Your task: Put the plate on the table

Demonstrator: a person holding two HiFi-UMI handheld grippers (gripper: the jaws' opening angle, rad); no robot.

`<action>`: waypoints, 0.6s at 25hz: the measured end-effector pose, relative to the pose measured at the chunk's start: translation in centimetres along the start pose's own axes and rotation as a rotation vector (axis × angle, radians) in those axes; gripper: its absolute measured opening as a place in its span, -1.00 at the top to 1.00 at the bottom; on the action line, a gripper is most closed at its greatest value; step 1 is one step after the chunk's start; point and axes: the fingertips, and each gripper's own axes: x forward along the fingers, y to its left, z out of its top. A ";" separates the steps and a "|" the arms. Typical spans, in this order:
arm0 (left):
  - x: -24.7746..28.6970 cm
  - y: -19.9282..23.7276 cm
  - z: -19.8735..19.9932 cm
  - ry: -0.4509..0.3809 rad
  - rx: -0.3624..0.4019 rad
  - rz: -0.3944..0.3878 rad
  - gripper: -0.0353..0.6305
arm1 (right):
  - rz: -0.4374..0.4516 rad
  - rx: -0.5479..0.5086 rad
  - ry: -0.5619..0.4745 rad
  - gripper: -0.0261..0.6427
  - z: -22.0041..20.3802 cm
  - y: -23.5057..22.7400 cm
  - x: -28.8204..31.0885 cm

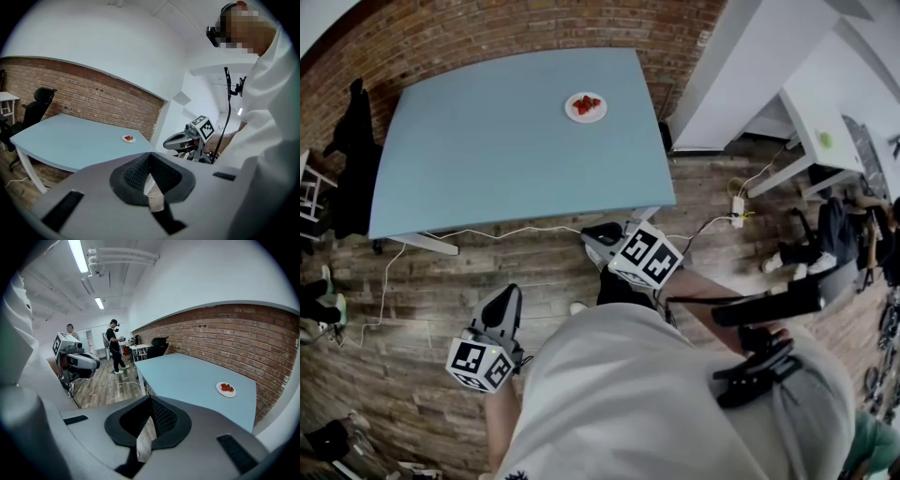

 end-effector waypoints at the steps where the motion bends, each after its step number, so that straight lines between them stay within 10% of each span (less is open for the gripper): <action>1: 0.1 0.0 0.0 0.000 0.001 -0.002 0.89 | -0.002 0.000 0.001 0.89 0.0 -0.1 -0.1; 15: 1.0 -0.2 0.4 0.015 0.002 0.000 0.89 | 0.008 -0.017 0.003 0.89 0.1 -1.1 -0.3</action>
